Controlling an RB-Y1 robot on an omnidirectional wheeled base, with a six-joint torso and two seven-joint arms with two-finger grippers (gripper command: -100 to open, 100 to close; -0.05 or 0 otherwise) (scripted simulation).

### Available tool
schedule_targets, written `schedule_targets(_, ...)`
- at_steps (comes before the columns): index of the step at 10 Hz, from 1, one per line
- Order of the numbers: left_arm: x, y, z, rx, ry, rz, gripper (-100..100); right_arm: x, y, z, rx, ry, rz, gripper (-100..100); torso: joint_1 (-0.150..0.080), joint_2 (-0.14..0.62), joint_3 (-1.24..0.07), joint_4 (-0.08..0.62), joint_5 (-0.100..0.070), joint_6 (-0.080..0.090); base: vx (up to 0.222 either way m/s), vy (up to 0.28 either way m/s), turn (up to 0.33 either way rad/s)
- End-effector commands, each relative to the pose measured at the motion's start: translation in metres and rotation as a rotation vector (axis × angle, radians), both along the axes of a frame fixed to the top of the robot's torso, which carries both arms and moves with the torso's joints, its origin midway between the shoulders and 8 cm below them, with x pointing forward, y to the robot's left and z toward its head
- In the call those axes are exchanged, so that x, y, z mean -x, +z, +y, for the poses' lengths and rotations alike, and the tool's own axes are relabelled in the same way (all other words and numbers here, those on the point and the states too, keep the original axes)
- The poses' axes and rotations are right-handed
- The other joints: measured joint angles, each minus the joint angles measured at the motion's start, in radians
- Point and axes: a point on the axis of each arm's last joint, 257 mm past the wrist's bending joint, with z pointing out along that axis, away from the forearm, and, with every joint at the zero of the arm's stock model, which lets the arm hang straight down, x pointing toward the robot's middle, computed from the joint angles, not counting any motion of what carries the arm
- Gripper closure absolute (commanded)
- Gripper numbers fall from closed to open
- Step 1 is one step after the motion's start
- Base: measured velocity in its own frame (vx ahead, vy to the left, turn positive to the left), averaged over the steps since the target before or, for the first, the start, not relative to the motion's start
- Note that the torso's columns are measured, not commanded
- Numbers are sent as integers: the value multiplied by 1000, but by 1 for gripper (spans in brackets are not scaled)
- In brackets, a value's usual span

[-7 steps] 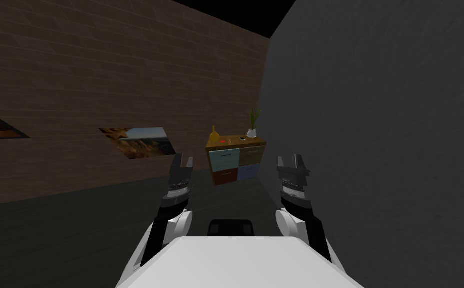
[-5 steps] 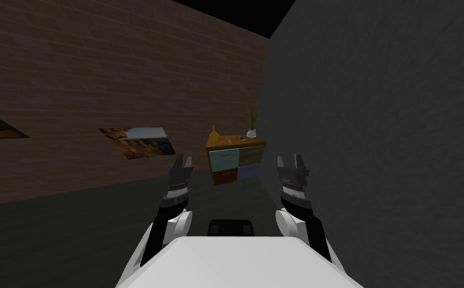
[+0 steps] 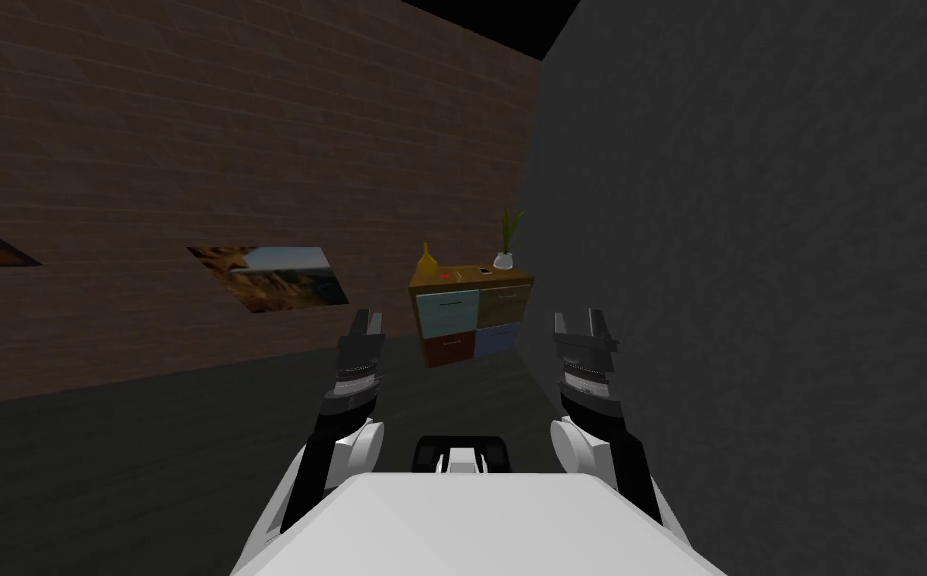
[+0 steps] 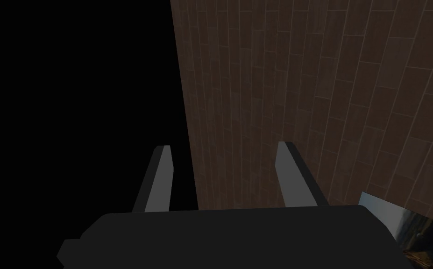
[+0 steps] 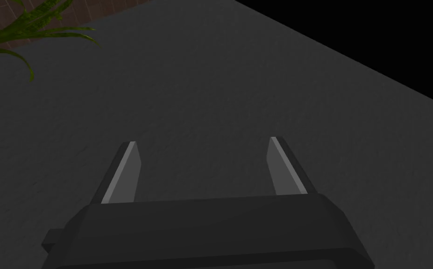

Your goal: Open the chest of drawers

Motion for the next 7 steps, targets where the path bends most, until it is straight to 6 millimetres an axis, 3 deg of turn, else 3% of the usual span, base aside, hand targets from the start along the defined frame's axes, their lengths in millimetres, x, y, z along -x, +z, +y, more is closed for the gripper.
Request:
schedule_targets(1,0,0,0,0,0,0,0,0,0,0,0,0,0,0,0,74,-148,74,0,0,0,0,0)
schedule_targets(2,0,0,0,0,0,0,0,0,0,0,0,0,0,0,0,148,-295,148,0,0,0,0,0)
schedule_targets(3,0,0,0,0,0,0,0,-1,1,5,48,0,6,-100,0,221,-443,221,0,0,20,16,20)
schedule_targets(4,0,0,0,0,0,0,0,-2,1,8,87,-6,10,-100,1,254,-512,254,0,0,27,38,37)
schedule_targets(7,0,0,0,0,0,1,0,-3,1,18,225,-50,17,-100,1,266,-538,267,0,0,55,67,44)
